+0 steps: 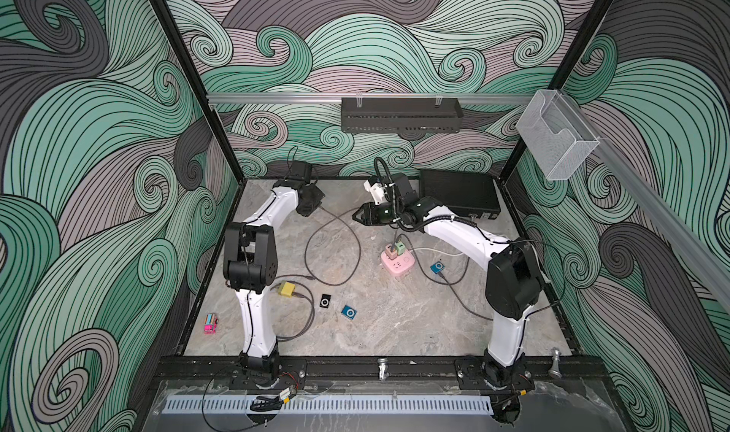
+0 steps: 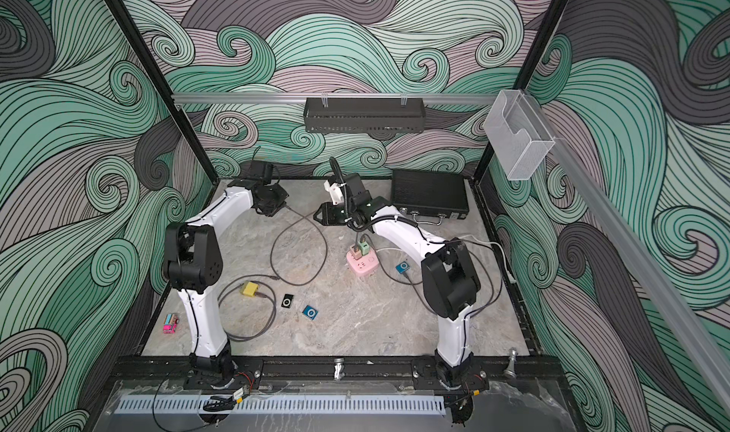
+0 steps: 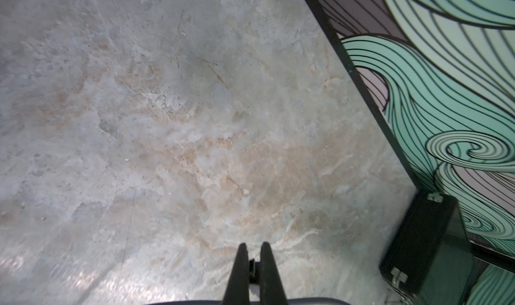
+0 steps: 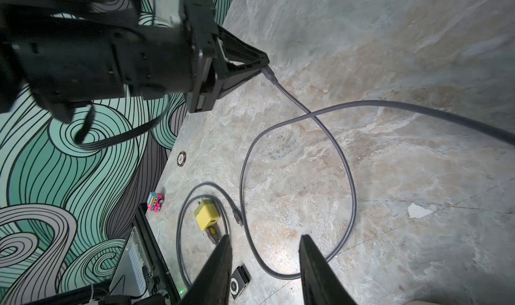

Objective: Charge mp3
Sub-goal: Pick up the charging cable from the center of the board.

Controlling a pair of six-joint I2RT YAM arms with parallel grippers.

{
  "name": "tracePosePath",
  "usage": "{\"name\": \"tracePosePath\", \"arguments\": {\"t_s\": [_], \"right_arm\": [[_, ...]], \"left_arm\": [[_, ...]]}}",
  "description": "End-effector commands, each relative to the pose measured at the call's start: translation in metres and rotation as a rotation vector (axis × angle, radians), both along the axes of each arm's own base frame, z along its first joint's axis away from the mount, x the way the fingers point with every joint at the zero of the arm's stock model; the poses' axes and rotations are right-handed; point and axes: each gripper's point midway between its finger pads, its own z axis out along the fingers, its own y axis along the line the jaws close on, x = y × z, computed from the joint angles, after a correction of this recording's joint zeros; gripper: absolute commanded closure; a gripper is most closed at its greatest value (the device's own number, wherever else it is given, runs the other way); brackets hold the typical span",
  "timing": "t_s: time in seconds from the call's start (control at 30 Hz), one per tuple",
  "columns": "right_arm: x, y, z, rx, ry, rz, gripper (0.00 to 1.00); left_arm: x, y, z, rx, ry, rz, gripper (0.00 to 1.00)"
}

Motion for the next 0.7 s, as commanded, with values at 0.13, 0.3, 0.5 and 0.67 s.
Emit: {"name": "tracePosePath", "arguments": {"t_s": [0.13, 0.3, 0.5, 0.67], "right_arm": [[0.001, 0.035, 0.014, -0.018, -0.08, 0.121, 0.57], [-0.006, 0.053, 0.02, -0.025, -0.152, 0.188, 0.56], [-0.008, 0.064, 0.007, -0.152, -0.275, 0.245, 0.54], [-0.001, 0.07, 0.012, -0.205, -0.384, 0.202, 0.55]], "left_arm": [[-0.023, 0.0, 0.058, -0.067, -0.117, 0.002, 0.95], [-0.041, 0.003, 0.102, -0.067, -0.205, -0.006, 0.94], [-0.06, -0.001, 0.133, -0.094, -0.256, -0.041, 0.94], [-0.076, -0.002, 0.134, -0.111, -0.251, -0.053, 0.94]]}}
